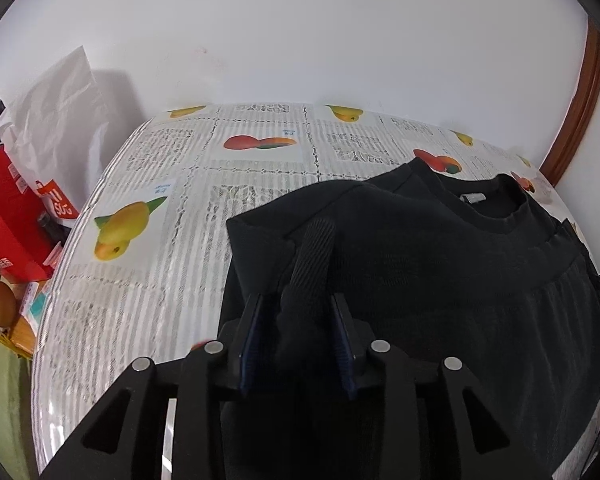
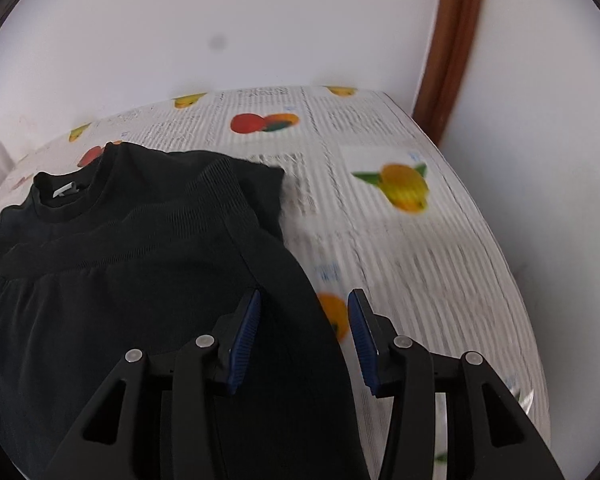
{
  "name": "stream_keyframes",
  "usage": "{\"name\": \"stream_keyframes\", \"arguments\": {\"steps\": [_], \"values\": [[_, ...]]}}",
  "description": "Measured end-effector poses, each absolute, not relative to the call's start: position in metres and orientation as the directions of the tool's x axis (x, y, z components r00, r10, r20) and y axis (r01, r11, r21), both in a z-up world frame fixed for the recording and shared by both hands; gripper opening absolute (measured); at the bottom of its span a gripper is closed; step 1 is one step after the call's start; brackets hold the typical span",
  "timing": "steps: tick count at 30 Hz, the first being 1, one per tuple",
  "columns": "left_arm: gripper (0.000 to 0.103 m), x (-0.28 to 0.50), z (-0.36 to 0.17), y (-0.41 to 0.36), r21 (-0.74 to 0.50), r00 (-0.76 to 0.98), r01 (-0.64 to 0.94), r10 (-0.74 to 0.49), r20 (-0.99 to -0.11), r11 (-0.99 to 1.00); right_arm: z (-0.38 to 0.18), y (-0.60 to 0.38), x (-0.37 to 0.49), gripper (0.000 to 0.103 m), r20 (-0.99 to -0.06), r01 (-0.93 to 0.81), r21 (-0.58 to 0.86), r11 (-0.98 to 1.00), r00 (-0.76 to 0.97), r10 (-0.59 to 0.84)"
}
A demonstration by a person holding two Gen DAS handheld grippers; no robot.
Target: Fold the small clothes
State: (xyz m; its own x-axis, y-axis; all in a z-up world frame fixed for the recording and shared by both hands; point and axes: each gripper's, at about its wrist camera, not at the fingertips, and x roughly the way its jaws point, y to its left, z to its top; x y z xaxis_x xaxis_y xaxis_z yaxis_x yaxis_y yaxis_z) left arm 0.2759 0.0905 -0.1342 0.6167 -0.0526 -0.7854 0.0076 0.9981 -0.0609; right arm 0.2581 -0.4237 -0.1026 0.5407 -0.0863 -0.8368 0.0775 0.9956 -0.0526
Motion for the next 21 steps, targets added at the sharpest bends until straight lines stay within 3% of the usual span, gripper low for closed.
{"name": "stream_keyframes", "arguments": {"steps": [17, 21], "values": [[0.034, 0.166, -0.141, 0.121, -0.048, 0.592, -0.017, -0.029, -0.806, 0.999, -0.078, -0.423, 0.156, 0.044, -0.807, 0.176, -0.107, 0.979, 0.56, -0.189], [0.038, 0.142, -0.144, 0.129, -0.054, 0.59, -0.011, -0.037, -0.806, 0.998, -0.062, -0.393, 0.138, 0.044, -0.775, 0.159, -0.107, 0.982, 0.605, -0.182]]}}
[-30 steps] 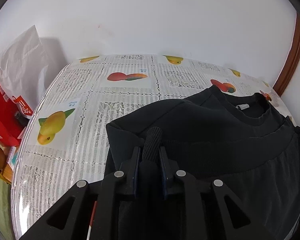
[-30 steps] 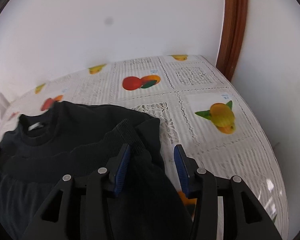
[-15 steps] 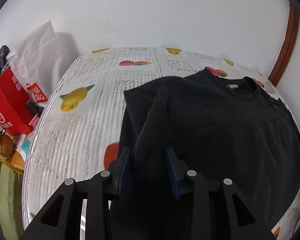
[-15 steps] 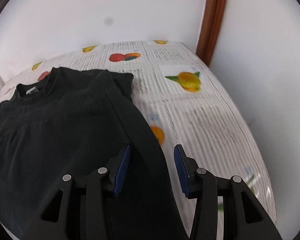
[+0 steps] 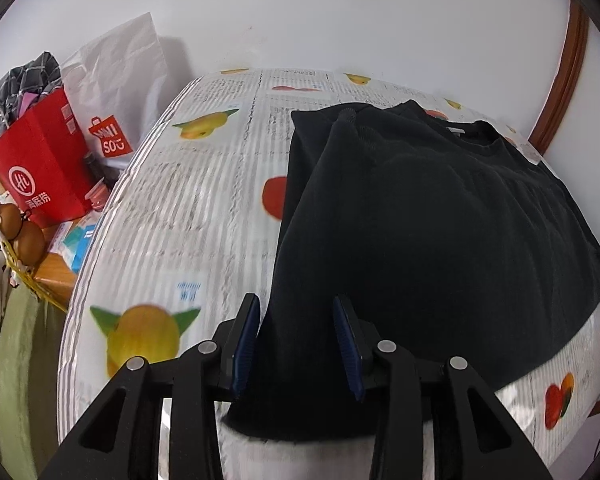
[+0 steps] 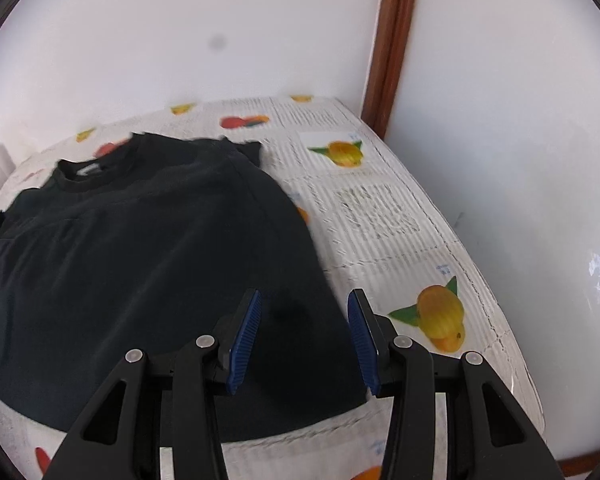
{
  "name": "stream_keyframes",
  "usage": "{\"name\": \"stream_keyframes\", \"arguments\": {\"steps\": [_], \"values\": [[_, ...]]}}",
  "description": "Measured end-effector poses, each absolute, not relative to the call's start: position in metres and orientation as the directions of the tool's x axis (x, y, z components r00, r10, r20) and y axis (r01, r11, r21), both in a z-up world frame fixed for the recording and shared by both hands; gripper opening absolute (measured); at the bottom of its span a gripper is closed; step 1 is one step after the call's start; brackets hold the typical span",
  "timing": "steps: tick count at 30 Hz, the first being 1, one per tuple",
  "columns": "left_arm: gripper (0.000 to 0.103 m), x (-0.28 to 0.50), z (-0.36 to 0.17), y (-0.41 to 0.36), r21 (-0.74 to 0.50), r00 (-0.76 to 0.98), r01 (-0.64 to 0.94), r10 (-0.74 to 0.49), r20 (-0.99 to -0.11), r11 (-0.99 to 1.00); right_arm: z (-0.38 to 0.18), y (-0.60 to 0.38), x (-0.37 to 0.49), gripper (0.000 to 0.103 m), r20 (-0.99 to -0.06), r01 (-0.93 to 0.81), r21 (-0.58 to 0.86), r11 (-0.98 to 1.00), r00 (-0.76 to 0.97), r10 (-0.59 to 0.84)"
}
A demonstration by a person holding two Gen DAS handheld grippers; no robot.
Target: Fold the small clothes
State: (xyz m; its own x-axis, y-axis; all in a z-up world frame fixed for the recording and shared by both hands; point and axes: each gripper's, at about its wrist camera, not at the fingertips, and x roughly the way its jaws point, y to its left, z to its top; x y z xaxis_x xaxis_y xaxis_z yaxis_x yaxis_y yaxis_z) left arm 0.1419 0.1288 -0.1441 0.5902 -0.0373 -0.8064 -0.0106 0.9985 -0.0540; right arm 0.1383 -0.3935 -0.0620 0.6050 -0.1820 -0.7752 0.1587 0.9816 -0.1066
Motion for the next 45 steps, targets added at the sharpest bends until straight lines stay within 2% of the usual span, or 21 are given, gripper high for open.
{"name": "stream_keyframes", "arguments": {"steps": [4, 9, 19, 26, 31, 36, 45], "values": [[0.04, 0.119, -0.14, 0.138, -0.073, 0.592, -0.002, -0.057, -0.804, 0.997, -0.056, -0.351, 0.134, 0.045, -0.755, 0.104, -0.091, 0.99, 0.641, -0.137], [0.048, 0.089, -0.14, 0.152, -0.097, 0.594, -0.002, -0.077, -0.801, 0.995, -0.065, -0.265, 0.135, 0.046, -0.778, -0.06, -0.01, 0.998, 0.628, 0.03], [0.057, 0.039, -0.152, 0.191, -0.078, 0.566, -0.038, -0.042, -0.824, 0.996, -0.089, -0.096, 0.108, 0.046, -0.806, -0.365, -0.023, 0.931, 0.558, 0.199], [0.058, 0.026, -0.153, 0.218, -0.166, 0.605, -0.05, -0.103, -0.789, 0.985, -0.084, -0.043, 0.093, 0.045, -0.799, -0.436, -0.052, 0.898, 0.558, 0.224], [0.058, 0.025, -0.158, 0.227, -0.224, 0.601, -0.041, -0.155, -0.784, 0.974, -0.078, -0.021, 0.081, 0.046, -0.813, -0.541, -0.002, 0.841, 0.491, 0.314], [0.058, 0.028, -0.16, 0.229, -0.239, 0.597, -0.02, -0.181, -0.782, 0.971, -0.084, 0.01, 0.059, 0.046, -0.802, -0.642, -0.092, 0.761, 0.5, 0.326], [0.06, 0.032, -0.162, 0.233, -0.267, 0.583, 0.004, -0.22, -0.782, 0.964, -0.103, 0.026, 0.065, 0.05, -0.81, -0.699, -0.106, 0.707, 0.473, 0.346]]}}
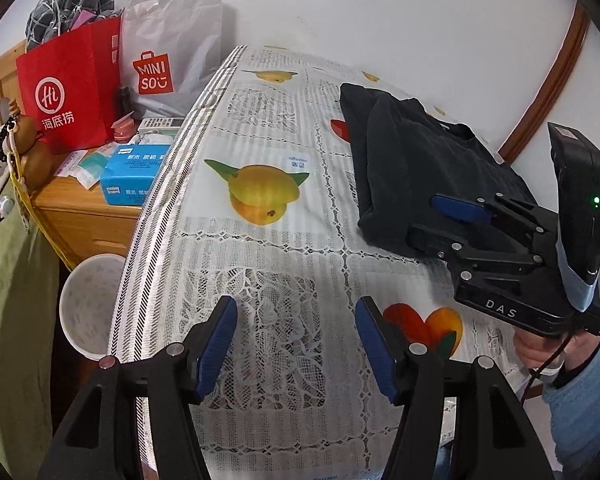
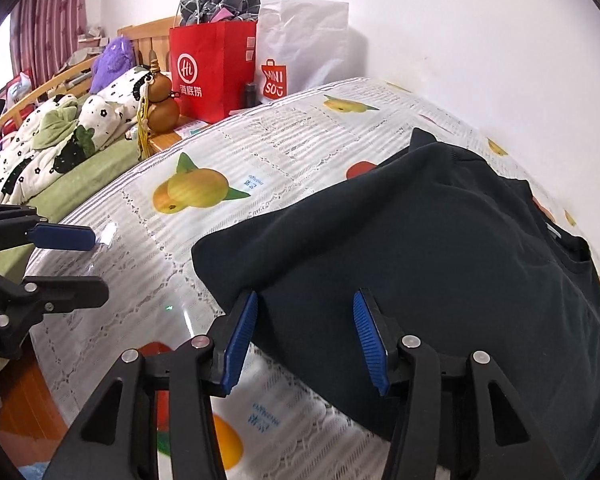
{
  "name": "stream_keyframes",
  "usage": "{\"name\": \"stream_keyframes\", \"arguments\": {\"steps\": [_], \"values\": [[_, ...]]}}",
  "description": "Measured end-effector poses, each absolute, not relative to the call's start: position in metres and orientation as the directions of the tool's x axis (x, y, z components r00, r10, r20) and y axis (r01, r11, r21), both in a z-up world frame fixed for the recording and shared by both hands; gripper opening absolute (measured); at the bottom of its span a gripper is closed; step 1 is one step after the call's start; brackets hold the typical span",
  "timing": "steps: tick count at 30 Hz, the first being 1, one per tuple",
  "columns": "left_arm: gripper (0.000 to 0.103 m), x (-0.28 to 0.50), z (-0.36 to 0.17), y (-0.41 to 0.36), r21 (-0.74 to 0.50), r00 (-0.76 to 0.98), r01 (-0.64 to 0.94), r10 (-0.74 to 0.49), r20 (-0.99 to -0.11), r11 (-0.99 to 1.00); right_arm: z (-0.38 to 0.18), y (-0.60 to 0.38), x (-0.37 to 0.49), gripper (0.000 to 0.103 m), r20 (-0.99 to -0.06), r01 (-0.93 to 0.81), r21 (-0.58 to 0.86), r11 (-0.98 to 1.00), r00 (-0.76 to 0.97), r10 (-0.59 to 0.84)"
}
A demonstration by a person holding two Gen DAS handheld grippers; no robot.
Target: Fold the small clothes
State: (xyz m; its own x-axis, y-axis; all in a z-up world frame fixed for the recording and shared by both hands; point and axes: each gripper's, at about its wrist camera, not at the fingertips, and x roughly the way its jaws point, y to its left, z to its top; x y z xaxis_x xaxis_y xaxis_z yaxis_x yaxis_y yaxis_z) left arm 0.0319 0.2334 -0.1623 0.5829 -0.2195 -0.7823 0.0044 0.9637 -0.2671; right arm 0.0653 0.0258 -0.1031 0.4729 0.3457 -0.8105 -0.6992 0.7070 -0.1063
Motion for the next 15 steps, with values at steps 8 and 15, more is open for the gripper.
{"name": "stream_keyframes", "arguments": {"steps": [8, 15], "values": [[0.061, 0.037, -0.162, 0.232, -0.267, 0.579, 0.019, -0.228, -0.783, 0.964, -0.102, 0.024, 0.056, 0.052, -0.809, -0.718, -0.083, 0.691, 0.453, 0.374], [0.062, 0.04, -0.162, 0.23, -0.265, 0.572, 0.032, -0.236, -0.786, 0.964, -0.104, 0.026, 0.05, 0.057, -0.801, -0.722, -0.084, 0.686, 0.459, 0.385]]}}
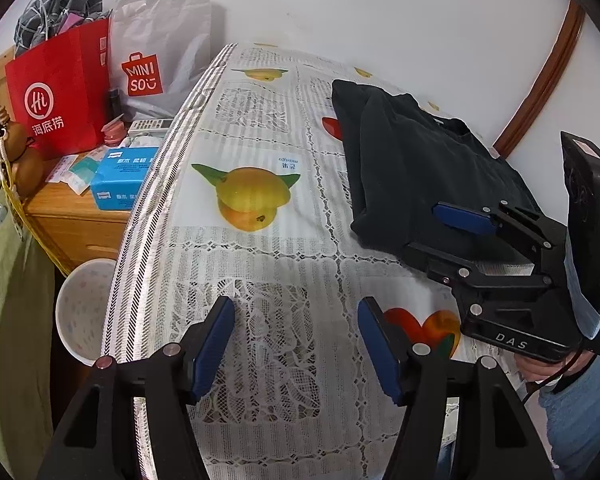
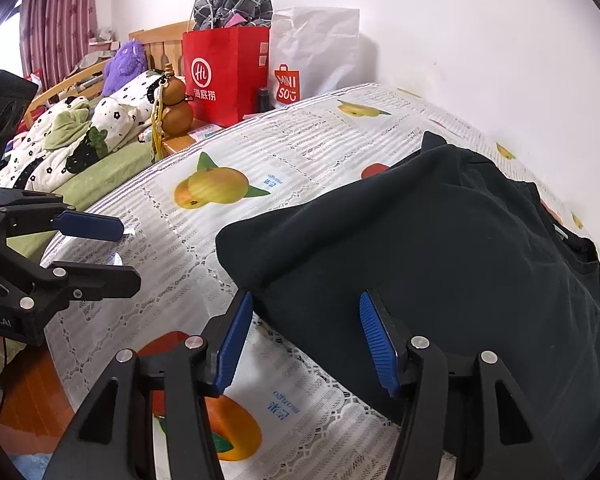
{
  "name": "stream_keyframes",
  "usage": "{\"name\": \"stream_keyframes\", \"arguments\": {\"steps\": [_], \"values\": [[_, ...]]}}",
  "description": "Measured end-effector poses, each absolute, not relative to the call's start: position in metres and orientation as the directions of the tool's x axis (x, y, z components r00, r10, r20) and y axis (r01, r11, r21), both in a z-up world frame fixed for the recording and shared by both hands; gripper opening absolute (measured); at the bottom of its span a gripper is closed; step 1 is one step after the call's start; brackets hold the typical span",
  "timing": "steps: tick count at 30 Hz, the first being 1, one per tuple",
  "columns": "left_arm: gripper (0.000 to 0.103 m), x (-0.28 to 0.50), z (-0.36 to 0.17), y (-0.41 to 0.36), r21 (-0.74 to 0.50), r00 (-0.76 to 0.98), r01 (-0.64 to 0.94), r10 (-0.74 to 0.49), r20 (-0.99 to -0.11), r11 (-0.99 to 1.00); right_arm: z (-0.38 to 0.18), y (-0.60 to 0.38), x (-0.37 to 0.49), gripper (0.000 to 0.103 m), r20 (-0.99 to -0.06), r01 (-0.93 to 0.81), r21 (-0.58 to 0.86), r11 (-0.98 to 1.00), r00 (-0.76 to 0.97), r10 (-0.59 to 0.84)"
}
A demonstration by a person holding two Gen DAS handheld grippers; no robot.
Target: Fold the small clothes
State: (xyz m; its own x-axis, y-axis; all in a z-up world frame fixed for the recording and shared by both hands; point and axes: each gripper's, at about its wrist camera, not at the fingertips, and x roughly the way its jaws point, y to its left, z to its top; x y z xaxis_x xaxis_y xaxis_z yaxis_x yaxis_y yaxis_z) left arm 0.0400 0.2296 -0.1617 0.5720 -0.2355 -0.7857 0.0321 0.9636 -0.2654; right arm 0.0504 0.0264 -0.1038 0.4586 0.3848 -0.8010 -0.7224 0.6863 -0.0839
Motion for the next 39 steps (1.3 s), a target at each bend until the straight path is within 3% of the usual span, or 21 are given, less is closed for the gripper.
{"name": "stream_keyframes", "arguments": {"steps": [4, 11, 15, 18, 19, 22, 27, 31, 39], "values": [[0.062, 0.041, -0.162, 0.228, -0.256, 0.574, 0.038, -0.231, -0.786, 0.966, -0.109, 0.03, 0.045, 0.065, -0.795, -0.733, -0.109, 0.672, 0.47, 0.383], [0.062, 0.042, -0.162, 0.229, -0.253, 0.575, 0.038, -0.228, -0.786, 0.967, -0.113, 0.038, 0.043, 0.066, -0.786, -0.724, -0.177, 0.666, 0.512, 0.347], [0.063, 0.042, -0.162, 0.225, -0.233, 0.574, 0.033, -0.21, -0.792, 0.972, -0.117, 0.046, 0.054, 0.059, -0.776, -0.696, -0.203, 0.689, 0.543, 0.32], [0.063, 0.043, -0.162, 0.224, -0.219, 0.569, 0.035, -0.199, -0.798, 0.975, -0.116, 0.044, 0.063, 0.042, -0.767, -0.674, -0.203, 0.71, 0.56, 0.313], [0.063, 0.044, -0.162, 0.223, -0.216, 0.566, 0.034, -0.197, -0.801, 0.976, -0.114, 0.042, 0.066, 0.031, -0.765, -0.666, -0.194, 0.72, 0.562, 0.314], [0.063, 0.046, -0.16, 0.22, -0.201, 0.558, 0.026, -0.181, -0.81, 0.979, -0.107, 0.034, 0.078, 0.019, -0.773, -0.657, -0.099, 0.747, 0.524, 0.358], [0.063, 0.056, -0.156, 0.204, -0.19, 0.553, 0.034, -0.177, -0.814, 0.981, -0.075, 0.002, 0.096, 0.016, -0.701, -0.594, 0.092, 0.799, 0.532, 0.475], [0.063, 0.063, -0.147, 0.179, -0.185, 0.563, 0.076, -0.195, -0.803, 0.98, -0.04, -0.032, 0.097, 0.014, -0.608, -0.544, 0.139, 0.828, 0.613, 0.504], [0.063, 0.074, -0.136, 0.109, -0.156, 0.581, 0.184, -0.236, -0.779, 0.97, -0.016, -0.15, 0.109, 0.011, -0.475, -0.335, 0.307, 0.891, 0.757, 0.448]]}}
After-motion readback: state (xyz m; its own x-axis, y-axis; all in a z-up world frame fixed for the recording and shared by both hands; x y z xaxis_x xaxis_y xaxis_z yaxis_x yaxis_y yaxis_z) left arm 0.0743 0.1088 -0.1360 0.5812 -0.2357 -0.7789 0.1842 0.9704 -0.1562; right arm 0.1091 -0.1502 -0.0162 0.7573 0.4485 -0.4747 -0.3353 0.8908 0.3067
